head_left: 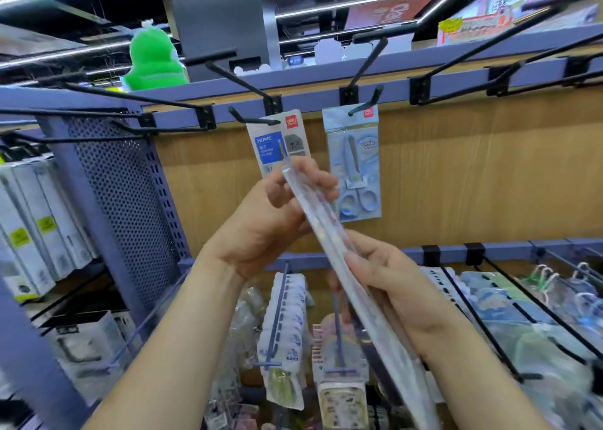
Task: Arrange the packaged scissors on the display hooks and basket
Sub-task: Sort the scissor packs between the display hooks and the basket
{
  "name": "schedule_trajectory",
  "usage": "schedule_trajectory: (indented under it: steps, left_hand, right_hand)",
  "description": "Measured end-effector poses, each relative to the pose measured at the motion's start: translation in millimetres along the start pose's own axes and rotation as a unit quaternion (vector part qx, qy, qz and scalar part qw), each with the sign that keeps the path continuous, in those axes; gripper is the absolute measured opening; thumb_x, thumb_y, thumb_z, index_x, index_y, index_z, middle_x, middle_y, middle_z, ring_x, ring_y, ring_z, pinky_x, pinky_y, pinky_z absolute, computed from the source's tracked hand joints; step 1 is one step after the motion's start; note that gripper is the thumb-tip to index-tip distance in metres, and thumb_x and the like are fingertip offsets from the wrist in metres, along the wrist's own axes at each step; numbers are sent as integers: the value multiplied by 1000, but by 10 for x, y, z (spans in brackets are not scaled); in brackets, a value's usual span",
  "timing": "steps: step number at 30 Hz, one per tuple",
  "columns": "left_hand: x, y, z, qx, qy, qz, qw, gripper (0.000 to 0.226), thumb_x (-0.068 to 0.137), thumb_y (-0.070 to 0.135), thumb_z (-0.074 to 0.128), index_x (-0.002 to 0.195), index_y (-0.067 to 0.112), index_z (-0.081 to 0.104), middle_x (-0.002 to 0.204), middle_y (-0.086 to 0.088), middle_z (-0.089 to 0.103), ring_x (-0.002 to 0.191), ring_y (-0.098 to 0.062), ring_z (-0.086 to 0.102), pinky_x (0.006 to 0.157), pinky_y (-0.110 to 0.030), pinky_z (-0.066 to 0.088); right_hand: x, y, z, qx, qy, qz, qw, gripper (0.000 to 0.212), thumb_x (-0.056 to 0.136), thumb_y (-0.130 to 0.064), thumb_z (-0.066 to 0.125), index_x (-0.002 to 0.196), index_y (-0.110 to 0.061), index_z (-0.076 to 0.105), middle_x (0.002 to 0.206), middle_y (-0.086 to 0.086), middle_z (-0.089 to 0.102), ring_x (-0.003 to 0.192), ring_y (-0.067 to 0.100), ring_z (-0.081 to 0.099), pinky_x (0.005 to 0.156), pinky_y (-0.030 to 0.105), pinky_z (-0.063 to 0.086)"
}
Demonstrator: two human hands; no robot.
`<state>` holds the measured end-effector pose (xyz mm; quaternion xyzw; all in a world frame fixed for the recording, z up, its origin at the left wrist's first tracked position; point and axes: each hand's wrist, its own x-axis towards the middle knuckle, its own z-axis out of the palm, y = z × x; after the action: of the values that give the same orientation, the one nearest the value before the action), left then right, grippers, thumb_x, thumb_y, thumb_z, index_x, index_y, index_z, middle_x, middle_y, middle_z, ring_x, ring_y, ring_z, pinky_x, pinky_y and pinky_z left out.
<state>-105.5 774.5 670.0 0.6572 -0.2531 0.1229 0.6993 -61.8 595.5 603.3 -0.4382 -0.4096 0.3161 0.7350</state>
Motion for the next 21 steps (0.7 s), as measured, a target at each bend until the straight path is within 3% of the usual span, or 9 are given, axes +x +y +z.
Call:
schedule_trajectory:
  steps: [2,4,6,9,11,13,15,18,21]
  left_hand:
    - [8,38,11,33,43,4,999,40,62,41,89,89,21,66,93,-3,66,87,-22,63,81,-44,53]
    - [3,99,12,52,88,7,995,43,61,44,88,92,21,69,90,-4,68,81,-22,66,75,-44,57]
    - [7,162,27,121,139,16,983,46,60,49,87,94,22,71,91,0,71,80,-19,67,74,-42,58]
    - [90,250,172,230,174,19,957,29,73,38,74,93,20,66,85,8,73,80,-10,68,71,-34,57]
    - [164,289,294,283,181,21,941,20,79,30,70,96,20,65,87,9,73,82,-7,68,74,-28,56]
    - [210,323,375,342,174,15,923,14,86,26,68,100,23,65,93,8,71,87,-7,67,78,-27,56]
    - [234,372,466,381,145,9,913,15,90,23,66,105,24,64,99,3,70,92,-10,66,78,-26,55]
    - [252,451,696,339,132,54,930,20,85,15,71,103,23,66,97,3,73,91,-9,68,72,-21,56]
    - [318,410,1046,218,157,92,959,17,73,23,72,90,22,69,85,5,76,84,-12,72,67,-24,58]
  right_hand:
    - [-49,-91,-92,-31,26,5,999,39,97,-42,50,118,-16,70,103,4,75,83,11,74,67,26,59]
    - [-182,-214,-224,-65,-25,-10,998,71,83,-76,43,131,-28,64,140,-2,59,129,19,56,105,40,48]
    - [-359,-348,-289,-58,-90,-13,994,86,75,-82,47,141,-27,55,151,1,48,142,22,42,116,41,34]
    - [-521,-470,-317,-180,-59,12,982,61,77,-58,73,129,-27,64,133,4,64,124,20,59,104,41,45]
    - [-536,-490,-310,-286,16,-25,958,29,94,-21,65,124,-21,65,120,1,71,115,18,65,98,37,52]
    - [-549,-474,-344,-375,104,-69,919,22,96,-6,60,114,-17,65,103,2,75,98,18,70,87,38,54]
    - [-635,-476,-418,-383,148,-99,906,19,94,-2,61,107,-15,66,95,8,74,91,26,70,80,39,54]
    - [-801,-480,-593,-277,155,-127,940,19,87,-12,72,105,-17,71,100,9,75,92,21,70,79,27,53]
    - [-885,-462,-733,-176,162,-146,960,51,68,-41,87,109,-16,72,103,10,75,94,18,68,84,28,54]
